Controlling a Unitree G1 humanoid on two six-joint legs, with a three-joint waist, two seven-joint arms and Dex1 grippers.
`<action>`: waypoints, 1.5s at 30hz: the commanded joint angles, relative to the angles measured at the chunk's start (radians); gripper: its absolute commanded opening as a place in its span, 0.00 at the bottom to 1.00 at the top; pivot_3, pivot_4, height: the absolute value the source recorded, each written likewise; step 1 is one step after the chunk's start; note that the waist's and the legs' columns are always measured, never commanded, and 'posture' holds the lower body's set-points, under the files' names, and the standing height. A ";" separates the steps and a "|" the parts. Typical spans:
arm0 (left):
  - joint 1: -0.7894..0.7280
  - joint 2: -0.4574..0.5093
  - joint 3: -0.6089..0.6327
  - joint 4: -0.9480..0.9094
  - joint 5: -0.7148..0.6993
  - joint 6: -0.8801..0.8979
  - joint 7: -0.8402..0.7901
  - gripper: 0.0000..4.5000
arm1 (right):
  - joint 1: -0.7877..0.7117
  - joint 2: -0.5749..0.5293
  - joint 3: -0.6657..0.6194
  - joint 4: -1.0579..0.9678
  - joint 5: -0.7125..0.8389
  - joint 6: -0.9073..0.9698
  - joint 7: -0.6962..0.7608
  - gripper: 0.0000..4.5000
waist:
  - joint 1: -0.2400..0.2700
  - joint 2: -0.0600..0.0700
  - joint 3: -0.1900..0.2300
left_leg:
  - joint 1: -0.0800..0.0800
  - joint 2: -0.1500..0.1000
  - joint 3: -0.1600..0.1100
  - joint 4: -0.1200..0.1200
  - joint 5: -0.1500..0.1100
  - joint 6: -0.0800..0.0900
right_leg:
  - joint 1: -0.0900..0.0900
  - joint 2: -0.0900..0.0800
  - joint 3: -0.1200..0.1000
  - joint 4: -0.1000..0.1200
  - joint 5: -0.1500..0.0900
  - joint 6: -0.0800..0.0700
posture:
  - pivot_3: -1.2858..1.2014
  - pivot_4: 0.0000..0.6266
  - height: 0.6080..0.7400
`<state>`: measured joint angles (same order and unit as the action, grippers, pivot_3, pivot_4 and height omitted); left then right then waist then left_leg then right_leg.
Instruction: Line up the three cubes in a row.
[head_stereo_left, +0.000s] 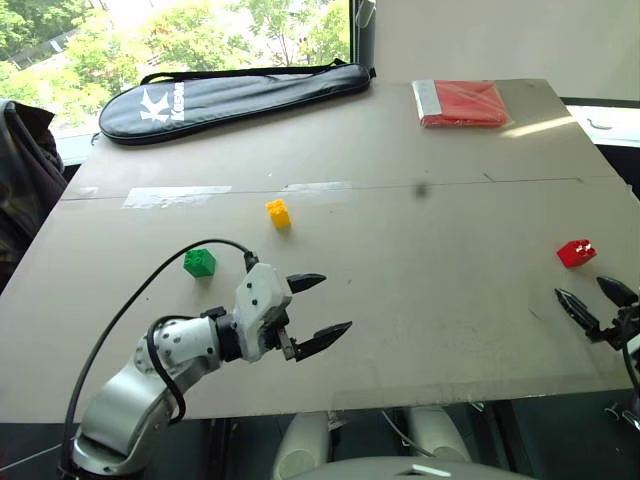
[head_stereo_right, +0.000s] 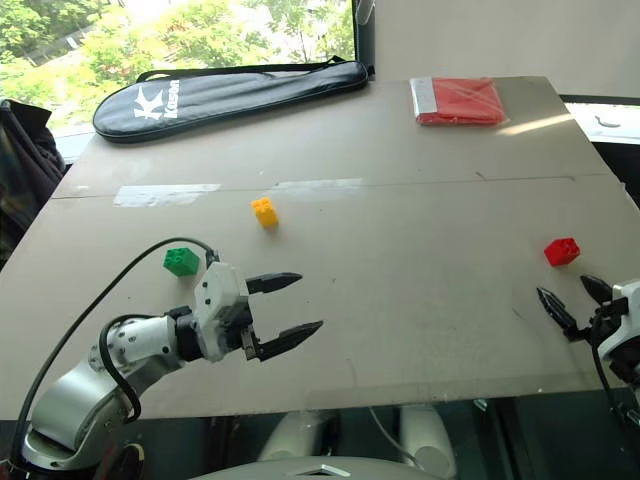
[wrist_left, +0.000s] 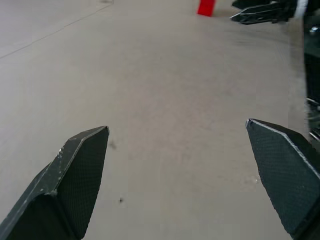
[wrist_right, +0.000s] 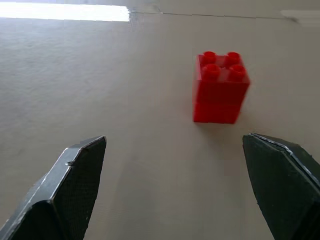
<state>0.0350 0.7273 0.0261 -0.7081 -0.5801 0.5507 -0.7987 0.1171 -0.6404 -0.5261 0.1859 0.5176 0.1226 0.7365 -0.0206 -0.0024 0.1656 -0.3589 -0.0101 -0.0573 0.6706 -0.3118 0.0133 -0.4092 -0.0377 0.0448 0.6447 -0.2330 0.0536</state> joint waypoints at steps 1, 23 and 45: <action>-0.083 0.020 -0.034 -0.033 -0.035 0.046 -0.016 1.00 | -0.107 -0.067 0.005 0.164 -0.039 -0.030 0.036 1.00 | 0.000 0.000 0.000 | 0.001 -0.001 0.001 0.000 0.000 0.000 | 0.000 0.000 0.000 0.000 0.000 0.000 | 0.52 0.24 1.00; -0.166 0.027 -0.041 -0.057 -0.053 0.096 0.010 1.00 | -0.449 -0.084 0.105 0.541 -0.125 -0.126 0.153 0.88 | 0.004 0.001 0.000 | -0.001 -0.001 -0.001 0.001 0.000 -0.001 | -0.001 0.000 0.001 0.001 0.000 0.000 | 0.52 0.24 1.00; -0.127 0.056 -0.043 -0.033 -0.023 0.074 -0.023 1.00 | -0.169 0.255 0.386 -0.306 -0.185 0.110 -0.138 0.38 | 0.003 0.001 0.000 | 0.000 0.001 -0.002 0.001 0.002 -0.004 | -0.003 0.001 0.001 0.008 0.000 0.000 | 0.52 0.24 1.00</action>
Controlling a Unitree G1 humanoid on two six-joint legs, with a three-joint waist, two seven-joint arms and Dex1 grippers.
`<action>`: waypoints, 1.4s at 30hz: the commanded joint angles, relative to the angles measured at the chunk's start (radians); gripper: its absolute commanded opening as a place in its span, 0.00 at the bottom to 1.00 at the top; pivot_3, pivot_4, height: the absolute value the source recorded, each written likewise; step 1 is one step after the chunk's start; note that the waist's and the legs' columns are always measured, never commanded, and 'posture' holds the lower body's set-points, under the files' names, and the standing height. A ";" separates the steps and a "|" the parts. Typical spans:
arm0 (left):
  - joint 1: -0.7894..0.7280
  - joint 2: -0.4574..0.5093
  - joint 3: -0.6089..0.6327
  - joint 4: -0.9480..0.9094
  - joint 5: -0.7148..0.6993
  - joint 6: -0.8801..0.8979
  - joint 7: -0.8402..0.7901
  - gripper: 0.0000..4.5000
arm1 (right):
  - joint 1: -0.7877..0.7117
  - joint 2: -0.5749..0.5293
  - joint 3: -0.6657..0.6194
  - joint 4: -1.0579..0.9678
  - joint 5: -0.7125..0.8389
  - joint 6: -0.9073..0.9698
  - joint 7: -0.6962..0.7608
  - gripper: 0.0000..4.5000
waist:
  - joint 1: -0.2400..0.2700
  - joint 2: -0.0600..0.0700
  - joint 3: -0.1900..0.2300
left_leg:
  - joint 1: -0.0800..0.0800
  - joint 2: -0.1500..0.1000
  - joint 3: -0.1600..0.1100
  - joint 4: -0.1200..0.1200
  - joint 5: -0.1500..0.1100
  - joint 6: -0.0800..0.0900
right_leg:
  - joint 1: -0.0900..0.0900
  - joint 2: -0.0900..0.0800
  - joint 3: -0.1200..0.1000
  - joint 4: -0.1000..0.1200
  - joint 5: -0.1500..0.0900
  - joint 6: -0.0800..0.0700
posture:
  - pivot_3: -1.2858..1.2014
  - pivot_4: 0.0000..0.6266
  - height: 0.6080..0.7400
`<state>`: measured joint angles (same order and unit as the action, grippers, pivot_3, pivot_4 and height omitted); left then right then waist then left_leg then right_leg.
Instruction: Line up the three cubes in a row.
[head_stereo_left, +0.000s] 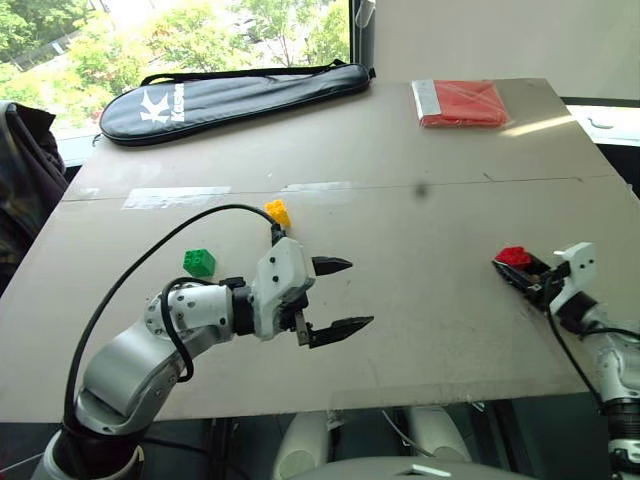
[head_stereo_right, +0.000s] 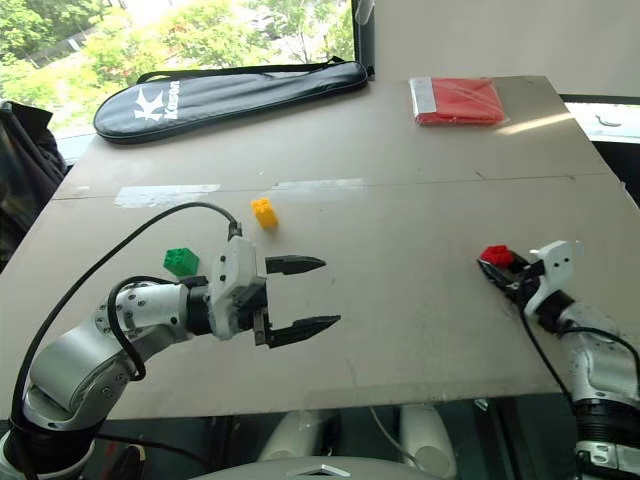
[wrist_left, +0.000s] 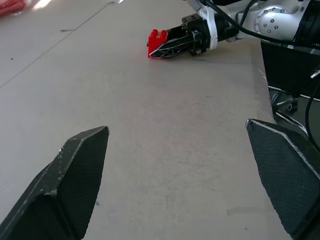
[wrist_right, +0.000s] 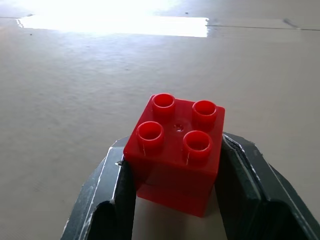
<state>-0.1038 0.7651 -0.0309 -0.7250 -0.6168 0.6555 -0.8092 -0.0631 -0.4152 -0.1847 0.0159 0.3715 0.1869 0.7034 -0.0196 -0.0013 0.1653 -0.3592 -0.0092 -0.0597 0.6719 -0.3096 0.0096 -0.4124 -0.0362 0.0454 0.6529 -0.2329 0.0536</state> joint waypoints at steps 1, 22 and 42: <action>0.015 0.020 0.017 -0.016 0.015 -0.032 -0.013 1.00 | 0.020 0.050 0.062 -0.171 -0.051 0.066 -0.136 0.38 | 0.004 0.000 0.000 | 0.000 0.000 0.000 0.000 0.001 -0.001 | -0.001 0.000 0.000 0.000 0.000 0.000 | 0.52 0.24 1.00; 0.034 0.041 0.042 -0.002 0.020 -0.043 -0.031 1.00 | 0.071 0.216 0.281 -0.371 -0.212 0.194 -0.375 0.38 | 0.002 -0.001 0.000 | -0.002 -0.003 -0.002 0.000 0.001 -0.001 | -0.001 -0.001 -0.002 0.000 0.000 0.000 | 0.52 0.24 1.00; 0.058 0.022 0.063 0.051 0.065 -0.102 -0.031 1.00 | 0.128 0.222 0.262 -0.386 -0.280 0.193 -0.472 0.61 | 0.003 -0.001 0.000 | -0.001 -0.003 -0.002 0.000 0.001 -0.001 | -0.001 -0.001 -0.002 0.000 0.000 0.000 | 0.52 0.24 1.00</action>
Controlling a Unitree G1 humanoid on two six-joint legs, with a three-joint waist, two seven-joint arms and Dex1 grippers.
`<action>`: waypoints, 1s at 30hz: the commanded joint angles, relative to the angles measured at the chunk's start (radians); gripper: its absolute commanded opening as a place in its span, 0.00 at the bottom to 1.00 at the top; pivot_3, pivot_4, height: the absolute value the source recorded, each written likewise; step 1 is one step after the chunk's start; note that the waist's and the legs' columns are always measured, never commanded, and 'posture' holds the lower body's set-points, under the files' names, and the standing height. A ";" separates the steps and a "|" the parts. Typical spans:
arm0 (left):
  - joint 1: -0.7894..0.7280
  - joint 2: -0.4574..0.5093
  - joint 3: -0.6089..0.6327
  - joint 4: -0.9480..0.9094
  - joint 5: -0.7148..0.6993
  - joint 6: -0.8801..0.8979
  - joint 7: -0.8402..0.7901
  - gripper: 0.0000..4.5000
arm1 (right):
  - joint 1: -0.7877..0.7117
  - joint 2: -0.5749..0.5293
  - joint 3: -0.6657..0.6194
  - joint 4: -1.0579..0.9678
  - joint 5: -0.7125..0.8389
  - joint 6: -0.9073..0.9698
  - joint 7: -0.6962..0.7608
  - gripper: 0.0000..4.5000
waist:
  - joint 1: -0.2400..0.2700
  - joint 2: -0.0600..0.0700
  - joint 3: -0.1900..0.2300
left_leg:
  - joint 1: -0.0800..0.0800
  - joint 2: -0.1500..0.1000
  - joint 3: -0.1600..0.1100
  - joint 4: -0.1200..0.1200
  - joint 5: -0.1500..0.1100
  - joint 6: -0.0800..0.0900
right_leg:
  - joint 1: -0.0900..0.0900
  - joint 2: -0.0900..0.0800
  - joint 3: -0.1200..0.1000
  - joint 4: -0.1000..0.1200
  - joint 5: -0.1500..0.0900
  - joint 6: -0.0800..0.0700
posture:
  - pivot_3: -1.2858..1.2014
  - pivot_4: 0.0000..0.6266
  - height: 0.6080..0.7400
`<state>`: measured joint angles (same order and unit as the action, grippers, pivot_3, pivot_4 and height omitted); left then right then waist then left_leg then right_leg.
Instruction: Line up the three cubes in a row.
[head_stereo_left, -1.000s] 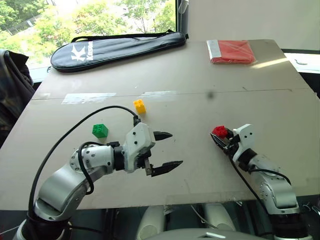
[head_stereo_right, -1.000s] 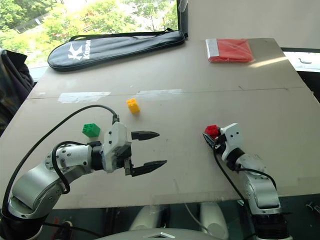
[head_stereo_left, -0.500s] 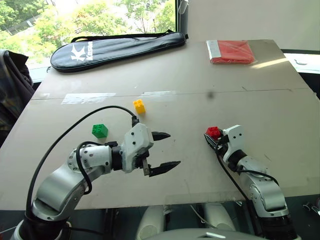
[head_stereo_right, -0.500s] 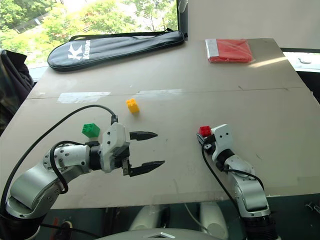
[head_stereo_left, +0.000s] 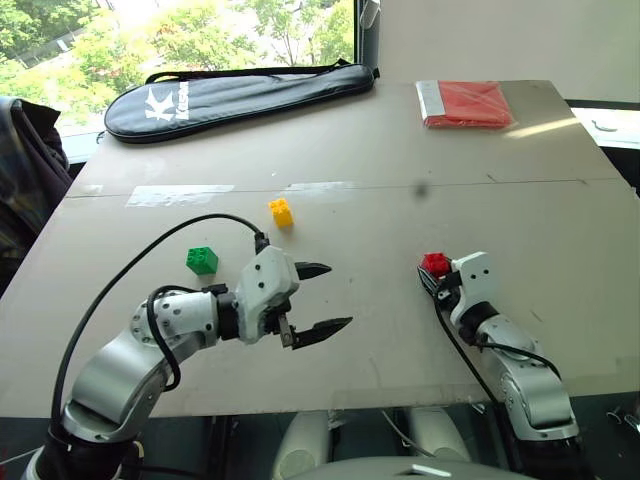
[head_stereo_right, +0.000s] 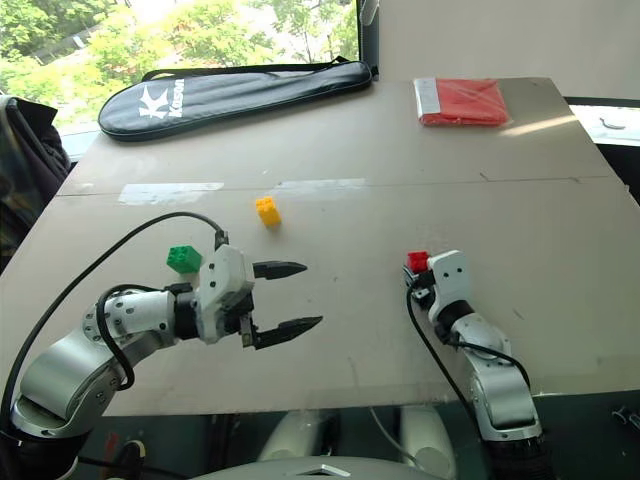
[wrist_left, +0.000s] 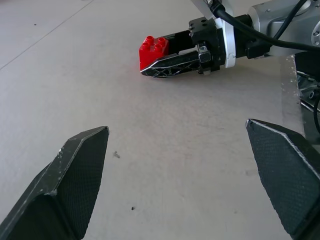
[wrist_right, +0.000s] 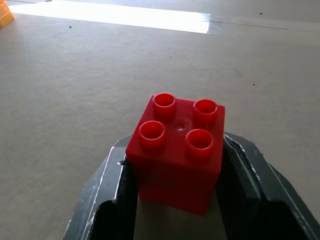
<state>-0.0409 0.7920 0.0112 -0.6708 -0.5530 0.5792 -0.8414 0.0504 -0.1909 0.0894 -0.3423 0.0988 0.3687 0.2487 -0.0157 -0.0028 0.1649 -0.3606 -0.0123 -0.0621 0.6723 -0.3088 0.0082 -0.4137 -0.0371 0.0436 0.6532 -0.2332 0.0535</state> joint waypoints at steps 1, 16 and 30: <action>-0.006 -0.006 0.018 -0.002 0.002 -0.028 0.000 1.00 | 0.015 -0.002 -0.009 -0.029 -0.007 0.013 -0.015 0.69 | -0.001 0.000 0.000 | 0.000 0.000 0.000 0.000 0.000 0.000 | 0.000 0.000 0.000 0.000 0.000 0.000 | 0.52 0.24 1.00; 0.068 -0.038 0.052 0.014 0.029 -0.072 0.040 1.00 | 0.033 -0.082 -0.094 -0.051 0.110 -0.060 0.138 0.99 | -0.001 -0.001 0.000 | 0.000 0.000 0.000 0.000 0.000 0.001 | 0.000 0.000 0.000 -0.001 0.000 0.000 | 0.52 0.24 1.00; 0.267 -0.350 0.192 0.092 0.352 -0.224 0.525 1.00 | -0.043 -0.373 -0.233 -0.063 0.546 -0.106 0.747 0.99 | -0.001 -0.003 0.000 | 0.001 0.001 -0.001 0.000 -0.001 0.001 | 0.002 0.000 -0.001 -0.001 0.000 0.000 | 0.52 0.24 1.00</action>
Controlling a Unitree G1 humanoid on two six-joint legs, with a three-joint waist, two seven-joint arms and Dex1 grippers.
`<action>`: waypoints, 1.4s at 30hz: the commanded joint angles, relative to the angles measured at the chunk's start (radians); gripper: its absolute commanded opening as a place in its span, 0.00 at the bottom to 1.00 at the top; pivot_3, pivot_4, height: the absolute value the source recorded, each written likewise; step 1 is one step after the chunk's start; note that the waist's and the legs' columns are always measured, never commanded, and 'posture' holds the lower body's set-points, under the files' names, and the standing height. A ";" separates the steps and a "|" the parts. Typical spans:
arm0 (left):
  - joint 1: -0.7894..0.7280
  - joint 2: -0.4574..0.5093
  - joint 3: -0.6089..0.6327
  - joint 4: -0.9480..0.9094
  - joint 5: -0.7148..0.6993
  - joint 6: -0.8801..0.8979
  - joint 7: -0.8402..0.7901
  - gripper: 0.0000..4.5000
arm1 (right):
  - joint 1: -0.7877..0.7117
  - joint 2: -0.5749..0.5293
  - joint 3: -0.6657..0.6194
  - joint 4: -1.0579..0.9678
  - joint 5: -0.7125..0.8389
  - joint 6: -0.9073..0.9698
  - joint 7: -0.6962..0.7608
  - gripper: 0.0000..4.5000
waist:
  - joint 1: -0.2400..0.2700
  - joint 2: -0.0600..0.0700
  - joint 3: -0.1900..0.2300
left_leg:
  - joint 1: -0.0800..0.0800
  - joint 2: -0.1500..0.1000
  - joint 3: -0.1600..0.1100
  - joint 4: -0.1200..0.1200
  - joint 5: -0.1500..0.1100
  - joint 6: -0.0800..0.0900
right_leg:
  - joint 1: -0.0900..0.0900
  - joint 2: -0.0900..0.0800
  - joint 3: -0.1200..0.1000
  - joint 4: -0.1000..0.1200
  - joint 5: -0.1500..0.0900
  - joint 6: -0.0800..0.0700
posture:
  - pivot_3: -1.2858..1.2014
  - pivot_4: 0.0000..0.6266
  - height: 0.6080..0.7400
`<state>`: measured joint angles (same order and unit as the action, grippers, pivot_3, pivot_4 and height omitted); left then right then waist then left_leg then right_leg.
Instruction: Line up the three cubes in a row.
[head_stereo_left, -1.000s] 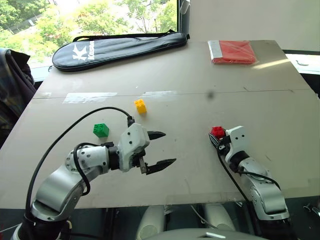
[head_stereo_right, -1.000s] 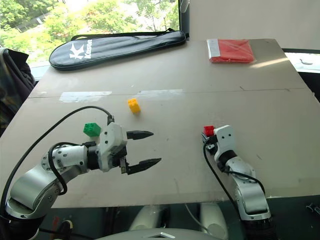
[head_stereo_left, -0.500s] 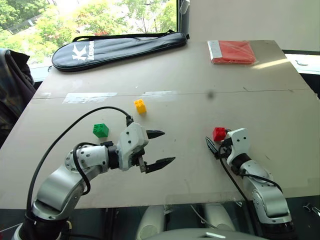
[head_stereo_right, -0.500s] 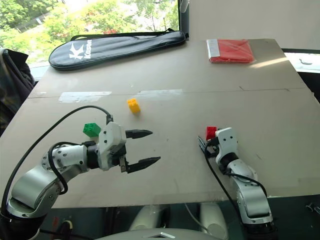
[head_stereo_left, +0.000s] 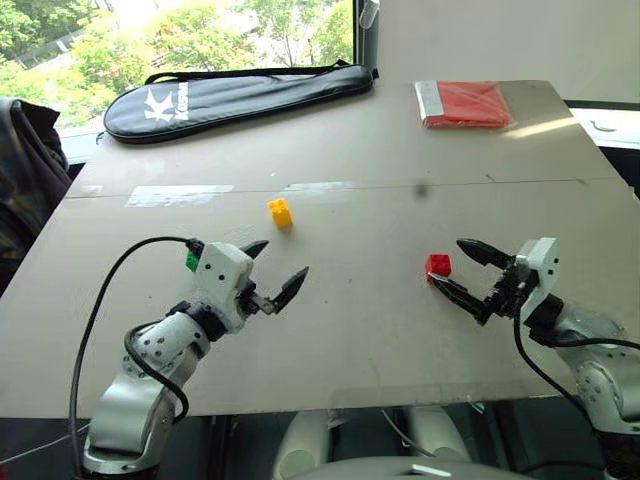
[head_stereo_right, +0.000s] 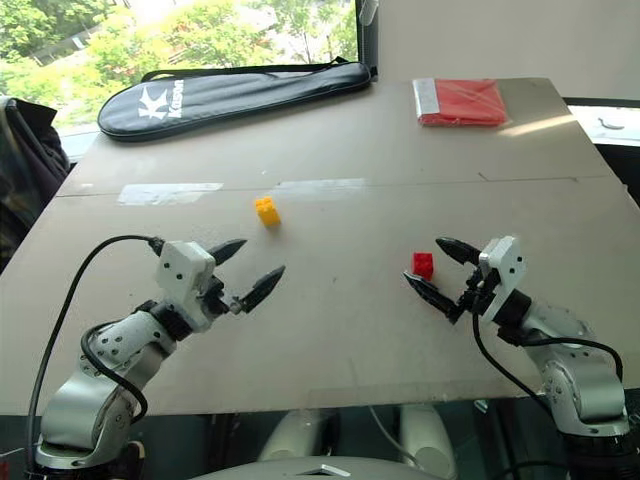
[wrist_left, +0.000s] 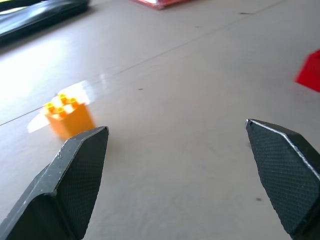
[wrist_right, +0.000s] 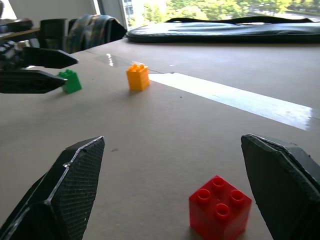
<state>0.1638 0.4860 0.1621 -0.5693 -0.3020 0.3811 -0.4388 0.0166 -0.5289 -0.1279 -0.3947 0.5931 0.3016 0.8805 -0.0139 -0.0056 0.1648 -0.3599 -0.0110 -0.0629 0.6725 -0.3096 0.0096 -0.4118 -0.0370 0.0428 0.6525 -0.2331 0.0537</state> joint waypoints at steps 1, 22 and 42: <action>0.087 -0.065 0.048 -0.012 0.113 -0.038 0.143 1.00 | -0.013 -0.038 -0.015 0.001 0.052 -0.045 0.126 0.99 | -0.004 -0.001 0.000 | 0.000 0.000 0.001 0.000 0.000 0.000 | 0.000 0.000 0.001 -0.001 0.000 0.000 | 0.52 0.24 1.00; 0.046 -0.161 0.165 0.265 0.184 -0.178 0.263 1.00 | -0.020 -0.123 -0.170 0.298 0.141 -0.264 0.561 0.99 | 0.001 -0.004 0.000 | 0.000 -0.001 0.000 0.000 0.000 0.000 | 0.001 -0.002 -0.001 0.000 0.000 0.000 | 0.52 0.24 1.00; -0.128 -0.186 0.133 0.463 0.215 -0.195 0.328 0.73 | -0.005 -0.098 -0.175 0.264 0.122 -0.306 0.484 1.00 | 0.004 -0.004 0.000 | 0.001 -0.001 -0.001 0.000 0.000 0.000 | 0.001 -0.004 -0.002 0.001 0.000 0.000 | 0.52 0.24 1.00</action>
<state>0.0336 0.2968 0.2929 -0.1105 -0.1081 0.1961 -0.1258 0.0212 -0.6179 -0.2839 -0.1020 0.7013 -0.0034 1.3681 -0.0100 -0.0092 0.1647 -0.3593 -0.0125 -0.0635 0.6730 -0.3096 0.0096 -0.4111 -0.0416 0.0409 0.6539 -0.2327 0.0539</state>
